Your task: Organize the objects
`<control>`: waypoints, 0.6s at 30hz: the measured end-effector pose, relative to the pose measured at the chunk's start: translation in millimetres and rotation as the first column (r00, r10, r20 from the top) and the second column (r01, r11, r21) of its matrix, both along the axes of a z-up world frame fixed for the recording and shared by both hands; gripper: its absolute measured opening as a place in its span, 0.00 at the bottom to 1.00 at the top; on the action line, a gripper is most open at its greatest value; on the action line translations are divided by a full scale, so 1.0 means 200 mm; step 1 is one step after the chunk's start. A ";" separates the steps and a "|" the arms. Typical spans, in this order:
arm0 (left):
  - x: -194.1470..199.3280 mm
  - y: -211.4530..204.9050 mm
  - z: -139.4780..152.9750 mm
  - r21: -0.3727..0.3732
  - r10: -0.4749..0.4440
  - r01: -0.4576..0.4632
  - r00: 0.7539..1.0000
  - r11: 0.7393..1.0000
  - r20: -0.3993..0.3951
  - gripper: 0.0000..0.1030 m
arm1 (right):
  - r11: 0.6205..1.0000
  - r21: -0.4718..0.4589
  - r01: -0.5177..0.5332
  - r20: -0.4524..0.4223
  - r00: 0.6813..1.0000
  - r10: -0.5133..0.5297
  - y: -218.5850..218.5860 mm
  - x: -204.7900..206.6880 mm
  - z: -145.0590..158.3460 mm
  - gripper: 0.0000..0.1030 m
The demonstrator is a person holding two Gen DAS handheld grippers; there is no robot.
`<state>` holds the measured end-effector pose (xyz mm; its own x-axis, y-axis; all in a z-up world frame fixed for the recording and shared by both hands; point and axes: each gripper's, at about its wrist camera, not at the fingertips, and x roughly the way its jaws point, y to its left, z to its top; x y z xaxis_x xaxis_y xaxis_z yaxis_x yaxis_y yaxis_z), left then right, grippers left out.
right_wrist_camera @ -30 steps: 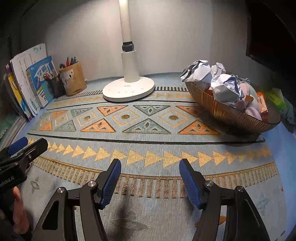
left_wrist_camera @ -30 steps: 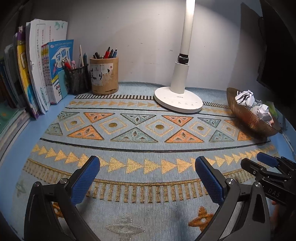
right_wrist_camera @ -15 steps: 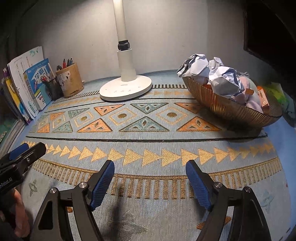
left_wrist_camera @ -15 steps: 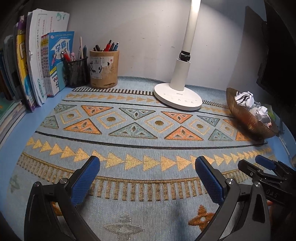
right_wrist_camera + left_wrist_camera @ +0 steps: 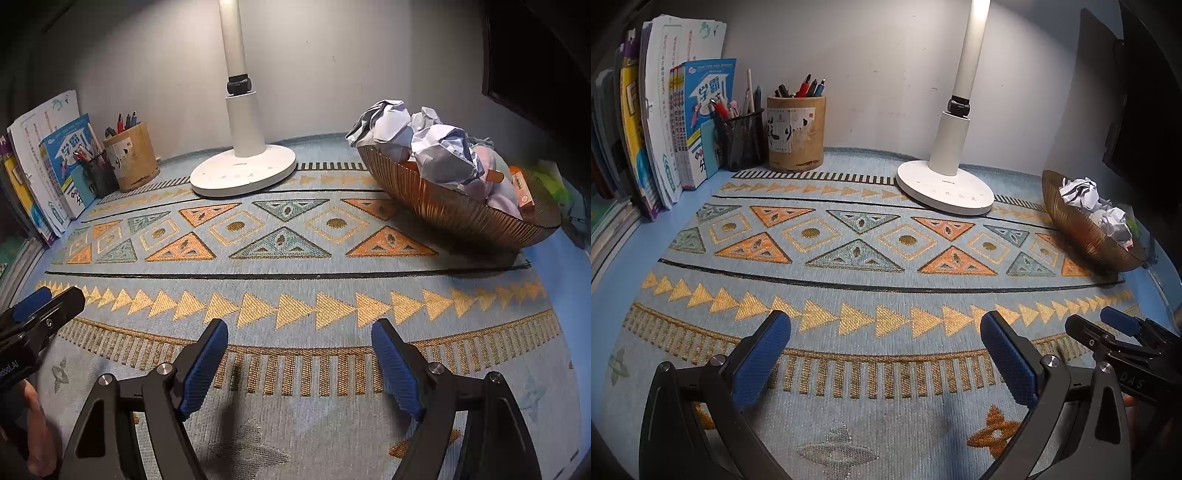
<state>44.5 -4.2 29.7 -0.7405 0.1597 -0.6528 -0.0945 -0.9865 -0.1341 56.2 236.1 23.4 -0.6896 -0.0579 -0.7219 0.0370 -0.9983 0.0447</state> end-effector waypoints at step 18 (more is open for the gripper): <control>0.01 0.02 -0.06 -0.094 0.000 0.012 0.993 0.996 0.121 0.99 | 1.000 0.016 0.011 0.050 0.999 -0.012 -0.01 -0.03 -0.03 0.78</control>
<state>47.5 0.1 17.7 -0.6542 0.0976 -0.7500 -0.0892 -0.9947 -0.0517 50.2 235.0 16.9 -0.6528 -0.0382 -0.7565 0.0233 -0.9993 0.0303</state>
